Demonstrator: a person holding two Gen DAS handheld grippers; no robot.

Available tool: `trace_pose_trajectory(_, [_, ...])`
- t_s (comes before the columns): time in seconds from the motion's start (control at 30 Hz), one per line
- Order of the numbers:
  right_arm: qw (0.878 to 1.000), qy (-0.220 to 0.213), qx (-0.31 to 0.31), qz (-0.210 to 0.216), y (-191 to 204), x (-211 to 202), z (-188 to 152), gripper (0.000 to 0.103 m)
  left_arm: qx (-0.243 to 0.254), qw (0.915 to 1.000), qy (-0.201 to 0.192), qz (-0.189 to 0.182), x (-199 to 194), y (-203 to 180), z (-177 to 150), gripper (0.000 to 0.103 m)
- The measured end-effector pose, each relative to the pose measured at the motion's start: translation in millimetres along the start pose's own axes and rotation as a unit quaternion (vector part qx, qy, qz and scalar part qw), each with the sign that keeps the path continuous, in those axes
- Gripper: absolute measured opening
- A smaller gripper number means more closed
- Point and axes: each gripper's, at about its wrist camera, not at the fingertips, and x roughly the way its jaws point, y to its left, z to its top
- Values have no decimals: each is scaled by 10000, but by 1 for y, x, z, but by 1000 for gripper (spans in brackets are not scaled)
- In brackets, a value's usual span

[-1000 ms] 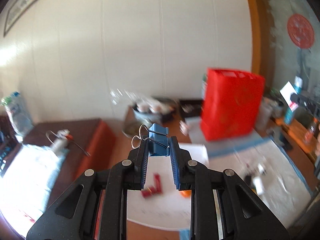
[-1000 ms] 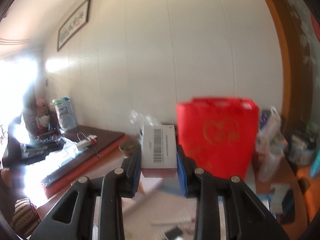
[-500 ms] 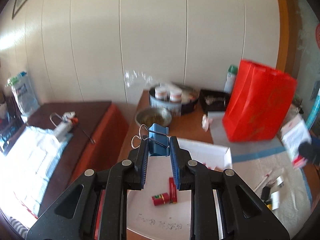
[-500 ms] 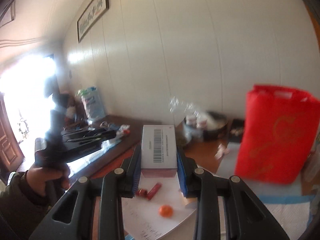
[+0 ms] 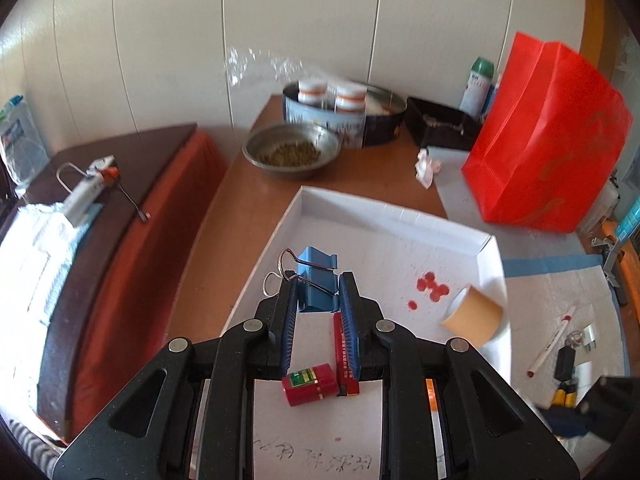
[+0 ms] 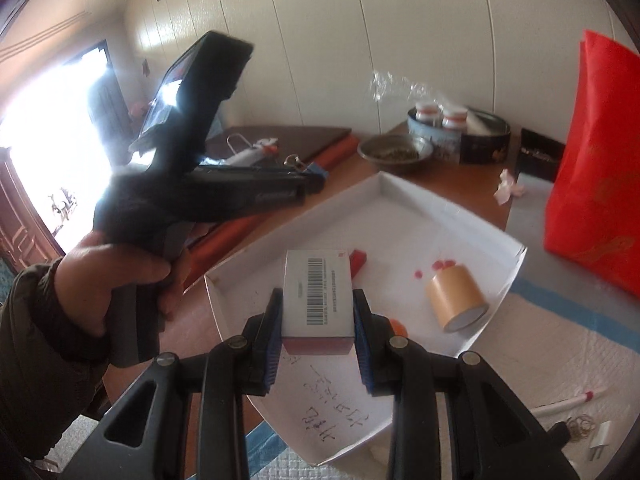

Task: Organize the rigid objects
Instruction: 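Carry the clip and barcode box to the white tray and release both, then move both tools back toward the remaining items on the pad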

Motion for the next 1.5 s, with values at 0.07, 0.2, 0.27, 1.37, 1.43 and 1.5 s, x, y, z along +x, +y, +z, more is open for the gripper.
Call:
trace_pose_trajectory(0.07, [9999,123,-7,17,-2,8,-2,31,-41,9999,102,-16,12,0,-2,20])
trace_pose_trajectory(0.2, [9995,324,-56,22,-1,24,-8,31,-117,9996,237,46,26,0,-4,23])
trace_pose_trajectory(0.27, [9991,366,-187,-38,4,30,-9,33,-151,9996,227,87,29,1,-4,63])
trace_pose_trajectory(1.37, [9907,-1002,336,-860,-13,-60,-19,103,-499,9904,-1277,167,-146,-26,-32,103])
trace_pose_trajectory(1.43, [9899,-1048,398,-872,-16,-65,-20,103,-476,9902,-1307,124,-151,-29,-34,103])
trace_pose_trajectory(1.5, [9890,-1082,453,-898,-18,-70,-22,103,-465,9900,-1326,81,-154,-33,-35,103])
